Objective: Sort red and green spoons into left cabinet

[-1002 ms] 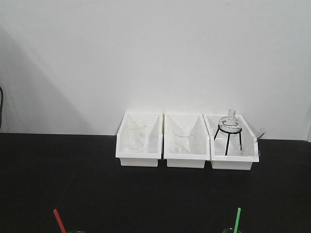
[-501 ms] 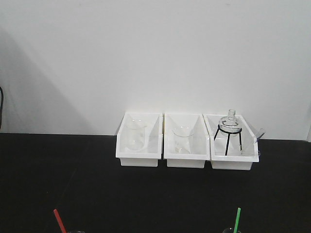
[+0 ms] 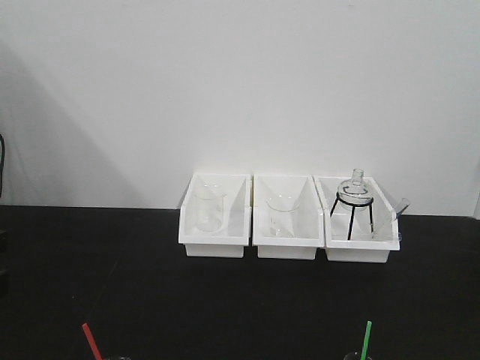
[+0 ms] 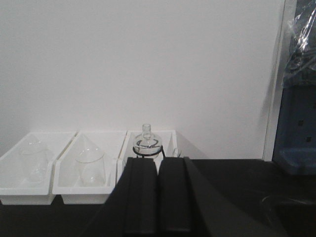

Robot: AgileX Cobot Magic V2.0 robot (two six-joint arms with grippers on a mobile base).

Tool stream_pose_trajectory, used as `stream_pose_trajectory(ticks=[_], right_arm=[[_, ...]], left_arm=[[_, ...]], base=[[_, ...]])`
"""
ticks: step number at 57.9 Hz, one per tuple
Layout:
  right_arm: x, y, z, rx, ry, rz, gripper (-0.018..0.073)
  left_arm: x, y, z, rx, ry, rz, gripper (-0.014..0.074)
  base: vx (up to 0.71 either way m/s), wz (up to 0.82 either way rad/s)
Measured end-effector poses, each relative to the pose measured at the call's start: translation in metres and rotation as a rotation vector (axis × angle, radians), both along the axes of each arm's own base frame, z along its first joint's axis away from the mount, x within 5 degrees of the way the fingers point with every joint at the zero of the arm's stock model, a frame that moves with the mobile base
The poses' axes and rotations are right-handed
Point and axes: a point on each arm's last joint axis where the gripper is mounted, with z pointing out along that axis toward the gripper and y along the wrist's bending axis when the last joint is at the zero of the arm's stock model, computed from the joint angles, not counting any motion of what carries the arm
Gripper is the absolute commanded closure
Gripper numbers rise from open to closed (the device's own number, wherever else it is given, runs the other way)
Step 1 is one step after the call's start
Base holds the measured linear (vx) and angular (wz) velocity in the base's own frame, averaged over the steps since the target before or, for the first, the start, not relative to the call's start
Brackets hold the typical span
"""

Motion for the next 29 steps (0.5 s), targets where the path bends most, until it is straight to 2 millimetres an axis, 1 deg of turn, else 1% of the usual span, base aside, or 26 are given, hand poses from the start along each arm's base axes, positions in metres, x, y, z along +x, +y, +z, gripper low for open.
stream_pose_trajectory(ticks=[6, 9, 12, 16, 22, 24, 29], right_arm=[[0.0010, 0.0001, -0.0020, 0.003, 0.019, 0.001, 0.0354], [0.0010, 0.0001, -0.0021, 0.005, 0.021, 0.001, 0.0256], [0.0010, 0.0001, -0.0021, 0.006, 0.021, 0.001, 0.0174], [0.0010, 0.0001, -0.0021, 0.006, 0.021, 0.001, 0.0033], [0.0010, 0.0003, -0.0022, 0.024, 0.021, 0.002, -0.0129], [0.0010, 0.0004, -0.0022, 0.030, 0.021, 0.003, -0.0173], [0.0010, 0.0004, -0.0022, 0.034, 0.021, 0.003, -0.0169]], left_arm=[[0.0012, -0.0003, 0.0010, -0.005, -0.014, 0.001, 0.0472], [0.0015, -0.0004, 0.0019, -0.012, -0.024, 0.001, 0.0420], [0.0017, -0.0006, 0.0026, -0.018, -0.031, 0.001, 0.0357], [0.0018, -0.0006, 0.0029, -0.020, -0.033, 0.001, 0.0265], [0.0018, -0.0007, 0.0029, -0.022, -0.033, 0.001, 0.0122], [0.0020, -0.0007, 0.0027, -0.022, -0.032, 0.001, 0.0086], [0.0025, -0.0009, 0.0023, -0.022, -0.030, 0.001, 0.0008]], base=[[0.00, 0.00], [0.00, 0.00], [0.00, 0.00], [0.00, 0.00], [0.00, 0.00], [0.00, 0.00], [0.00, 0.00]])
